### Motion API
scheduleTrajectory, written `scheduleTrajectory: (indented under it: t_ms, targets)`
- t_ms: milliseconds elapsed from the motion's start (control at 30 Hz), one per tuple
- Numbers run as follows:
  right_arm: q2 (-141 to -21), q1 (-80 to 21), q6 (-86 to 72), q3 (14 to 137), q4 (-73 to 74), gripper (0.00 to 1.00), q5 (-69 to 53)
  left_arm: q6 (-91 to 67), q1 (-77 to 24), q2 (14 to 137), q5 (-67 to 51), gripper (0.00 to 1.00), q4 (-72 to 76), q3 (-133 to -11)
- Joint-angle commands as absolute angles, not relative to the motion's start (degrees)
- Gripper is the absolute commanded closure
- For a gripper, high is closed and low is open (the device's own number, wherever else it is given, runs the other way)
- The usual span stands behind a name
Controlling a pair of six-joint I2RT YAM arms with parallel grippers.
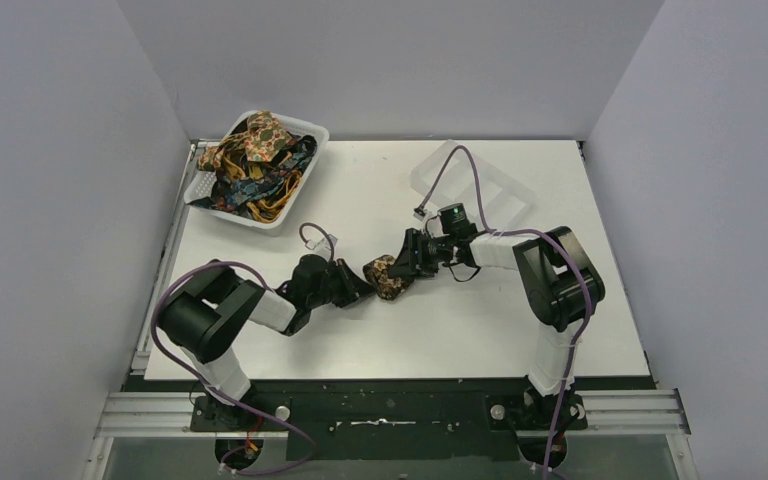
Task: Roll the ties
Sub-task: Pick up the tie at the center of the board.
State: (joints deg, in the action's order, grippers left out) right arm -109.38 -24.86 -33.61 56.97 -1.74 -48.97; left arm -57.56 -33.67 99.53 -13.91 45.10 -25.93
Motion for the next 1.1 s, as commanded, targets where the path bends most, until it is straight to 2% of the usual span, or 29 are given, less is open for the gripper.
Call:
scheduleTrajectory:
  t_ms: [0,200,567,667,733,767,867,900,1000,1067]
  targets:
    - [-109.05,-25.39,-35.4,55.71,-7.75,0.54,-52.22,-56.51,-34.04,103.17,-14.45,1.0,46.29,-30.6]
    - [-109.8,-25.87,-38.35,54.23,-12.17,0.49,-53.53,-58.82,-34.19,106.8,-15.23,1.0,51.23,-30.56]
    - [-111.42,-27.04,-40.09,54.22,-14.75,0.49,-52.95,-63.13,-34.86,111.16,-17.44,1.0,60.91,-29.27]
    - [-111.39,-27.06,-39.08,54.72,-13.5,0.56,-52.33,-63.09,-34.89,110.89,-17.4,1.0,60.94,-28.83]
    - [-111.05,-27.04,-38.62,54.96,-13.1,0.73,-52.18,-62.87,-34.85,110.43,-17.34,1.0,60.57,-28.83]
    - [-110.89,-27.06,-38.59,55.12,-13.1,0.78,-52.46,-62.85,-34.89,110.35,-17.38,1.0,60.48,-28.83]
    - [-110.22,-27.43,-38.94,55.5,-13.58,0.82,-53.88,-62.78,-34.89,110.28,-17.8,1.0,60.57,-29.31]
    - [-109.83,-27.68,-38.97,55.55,-13.59,0.88,-53.95,-62.65,-34.89,110.31,-18.1,1.0,60.31,-29.72]
    - [-108.29,-28.2,-37.17,56.54,-9.88,0.98,-51.4,-62.4,-34.89,109.99,-18.25,1.0,59.68,-30.2]
    - [-106.18,-28.01,-36.32,56.56,-8.03,1.0,-48.53,-62.05,-34.89,108.97,-17.83,1.0,58.98,-29.79]
